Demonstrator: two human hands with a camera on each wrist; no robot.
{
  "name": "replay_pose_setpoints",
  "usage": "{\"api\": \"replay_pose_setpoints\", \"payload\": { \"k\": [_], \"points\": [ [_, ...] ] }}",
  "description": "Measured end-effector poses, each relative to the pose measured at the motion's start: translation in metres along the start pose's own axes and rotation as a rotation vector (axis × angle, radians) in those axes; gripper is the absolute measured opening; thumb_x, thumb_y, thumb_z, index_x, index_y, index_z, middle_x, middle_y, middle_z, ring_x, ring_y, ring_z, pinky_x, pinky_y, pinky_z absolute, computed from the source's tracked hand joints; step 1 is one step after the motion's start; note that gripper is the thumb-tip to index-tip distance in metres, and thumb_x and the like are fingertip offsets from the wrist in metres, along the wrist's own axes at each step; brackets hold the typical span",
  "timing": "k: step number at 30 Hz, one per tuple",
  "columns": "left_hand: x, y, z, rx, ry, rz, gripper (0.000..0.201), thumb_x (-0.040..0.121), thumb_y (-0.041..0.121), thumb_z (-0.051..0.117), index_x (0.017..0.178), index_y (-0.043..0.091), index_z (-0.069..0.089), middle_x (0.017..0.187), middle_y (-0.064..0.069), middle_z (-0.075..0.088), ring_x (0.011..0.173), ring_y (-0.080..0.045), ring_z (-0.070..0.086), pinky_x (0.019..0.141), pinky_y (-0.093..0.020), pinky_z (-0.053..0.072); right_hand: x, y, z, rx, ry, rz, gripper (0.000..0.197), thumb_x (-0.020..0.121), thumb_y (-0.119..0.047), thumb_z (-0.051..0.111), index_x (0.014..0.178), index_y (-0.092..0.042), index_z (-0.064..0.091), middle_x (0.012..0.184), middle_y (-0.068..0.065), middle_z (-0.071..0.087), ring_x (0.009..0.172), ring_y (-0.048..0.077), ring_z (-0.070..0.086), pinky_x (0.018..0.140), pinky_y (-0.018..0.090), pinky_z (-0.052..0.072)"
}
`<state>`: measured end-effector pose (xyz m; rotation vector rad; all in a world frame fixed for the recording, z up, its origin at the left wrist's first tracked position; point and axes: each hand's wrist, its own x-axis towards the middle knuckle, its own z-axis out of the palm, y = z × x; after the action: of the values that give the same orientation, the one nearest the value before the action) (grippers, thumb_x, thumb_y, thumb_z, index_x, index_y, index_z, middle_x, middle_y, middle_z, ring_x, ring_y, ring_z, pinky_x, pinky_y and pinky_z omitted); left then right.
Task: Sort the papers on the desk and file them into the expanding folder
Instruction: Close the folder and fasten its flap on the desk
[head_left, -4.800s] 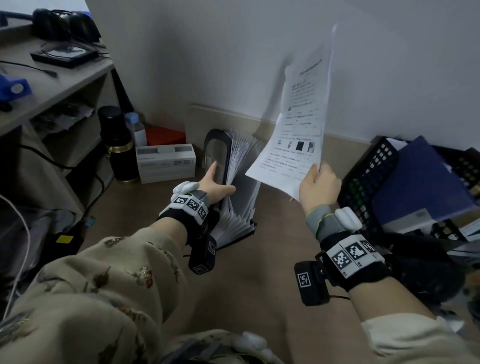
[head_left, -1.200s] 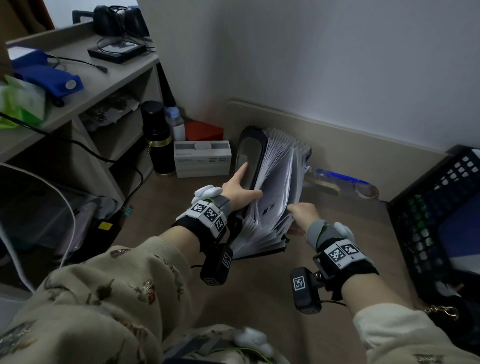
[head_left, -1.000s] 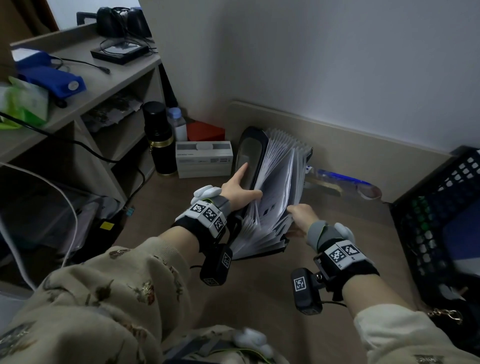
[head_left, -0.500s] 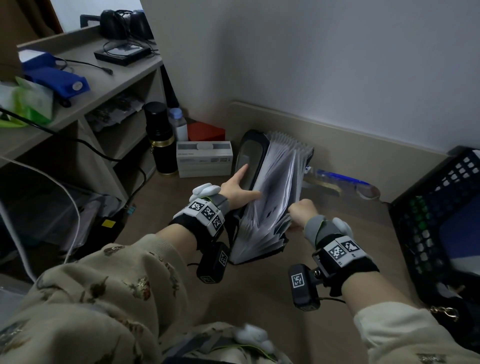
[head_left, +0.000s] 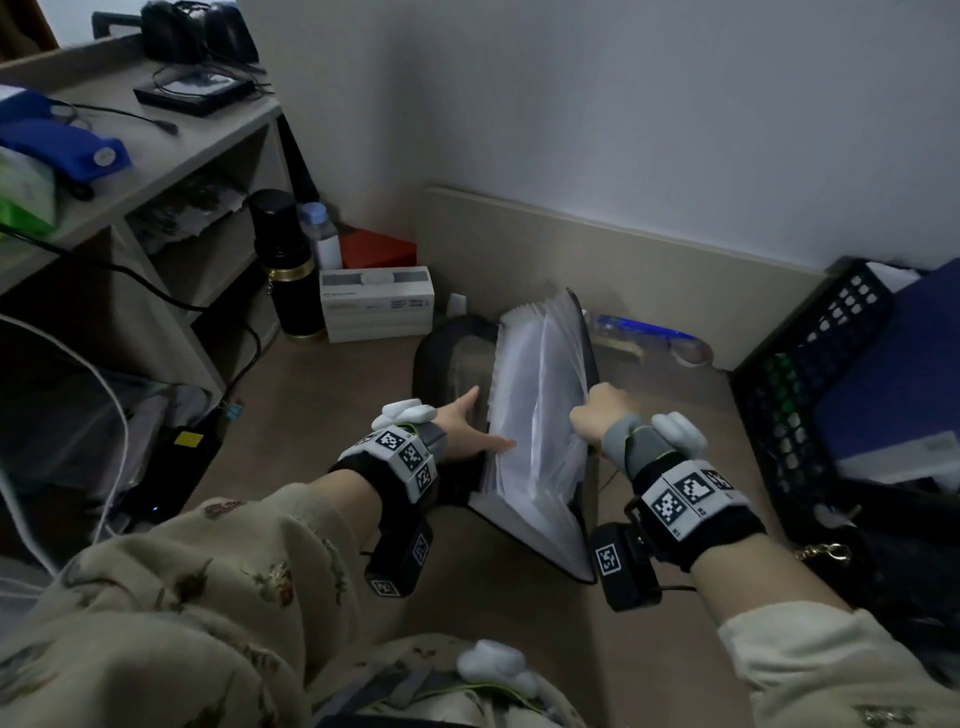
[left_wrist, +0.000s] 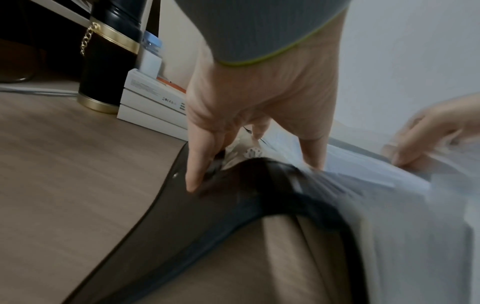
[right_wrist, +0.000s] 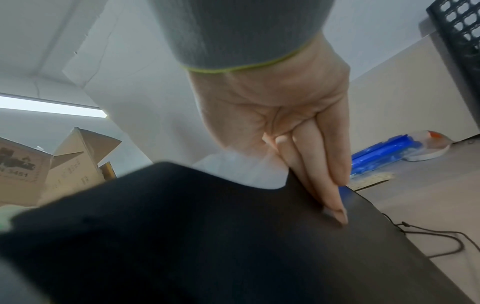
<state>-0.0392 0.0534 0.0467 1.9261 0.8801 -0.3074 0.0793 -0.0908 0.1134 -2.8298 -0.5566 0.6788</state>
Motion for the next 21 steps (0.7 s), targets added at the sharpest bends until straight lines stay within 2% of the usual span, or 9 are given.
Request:
{"api": "replay_pose_setpoints", "payload": {
  "k": [5,9,12,15,17,19,21],
  "points": [
    [0.002,-0.008,0.009,0.039,-0.061,-0.056,0.111,0.069,0.057,0.078,0.154,0.035,0.01,0.156,-0.003,0.032,0.141,-0.026,0.034,0.112,-0.037,0.032,-0.007,0.006,0.006,-0.017,-0.011,0.008,0.019,0.085,-0.012,0.043,0.066,-0.01,0.042,0.072,0.008,0.049,0.077,0.029,0.054,0.067,0.031,0.041],
    [0.001,-0.024,0.017,0.101,-0.081,-0.101,0.11,0.07,0.062,0.075,0.154,0.03,0.012,0.155,-0.003,0.032,0.139,-0.026,0.036,0.108,-0.034,0.036,-0.013,0.003,0.014,-0.069,-0.014,-0.012,0.023,0.085,-0.018,0.045,0.064,-0.012,0.039,0.074,0.007,0.048,0.077,0.028,0.051,0.068,0.03,0.039],
    [-0.004,-0.034,0.024,0.106,-0.091,-0.05,0.085,0.084,0.046,0.069,0.152,0.023,0.023,0.148,-0.002,0.044,0.13,-0.022,0.047,0.095,-0.025,0.039,-0.016,-0.006,0.029,-0.101,-0.062,-0.044,0.019,0.082,-0.022,0.048,0.066,-0.012,0.044,0.079,0.008,0.054,0.073,0.027,0.053,0.064,0.029,0.039],
    [-0.005,-0.042,0.031,0.089,-0.054,-0.053,0.074,0.092,0.037,0.062,0.153,0.018,0.024,0.151,-0.006,0.039,0.134,-0.022,0.043,0.101,-0.025,0.037,-0.017,-0.013,0.048,-0.109,-0.108,-0.07,0.021,0.078,-0.032,0.05,0.068,-0.014,0.048,0.073,0.004,0.056,0.064,0.024,0.054,0.055,0.027,0.037],
    [-0.004,-0.044,0.035,0.071,-0.021,-0.022,0.06,0.097,0.034,0.054,0.15,0.015,0.033,0.147,-0.009,0.044,0.131,-0.023,0.047,0.101,-0.026,0.038,-0.017,-0.015,0.056,-0.106,-0.108,-0.074,0.024,0.077,-0.037,0.05,0.068,-0.014,0.048,0.07,0.002,0.055,0.06,0.021,0.052,0.052,0.026,0.034],
    [-0.001,-0.047,0.039,0.0,0.009,-0.01,0.047,0.1,0.032,0.048,0.141,0.01,0.047,0.137,-0.012,0.055,0.121,-0.024,0.055,0.097,-0.03,0.042,-0.013,-0.016,0.062,-0.102,-0.111,-0.082,0.03,0.077,-0.044,0.05,0.069,-0.014,0.051,0.071,0.002,0.057,0.062,0.022,0.054,0.051,0.026,0.034],
    [-0.001,-0.047,0.042,-0.09,0.028,-0.01,0.037,0.102,0.035,0.042,0.118,0.007,0.061,0.114,-0.013,0.064,0.101,-0.027,0.062,0.083,-0.033,0.047,-0.008,-0.014,0.068,-0.06,-0.123,-0.096,0.035,0.08,-0.047,0.051,0.077,-0.013,0.061,0.078,0.003,0.065,0.07,0.025,0.06,0.056,0.028,0.04]
  ]
}}
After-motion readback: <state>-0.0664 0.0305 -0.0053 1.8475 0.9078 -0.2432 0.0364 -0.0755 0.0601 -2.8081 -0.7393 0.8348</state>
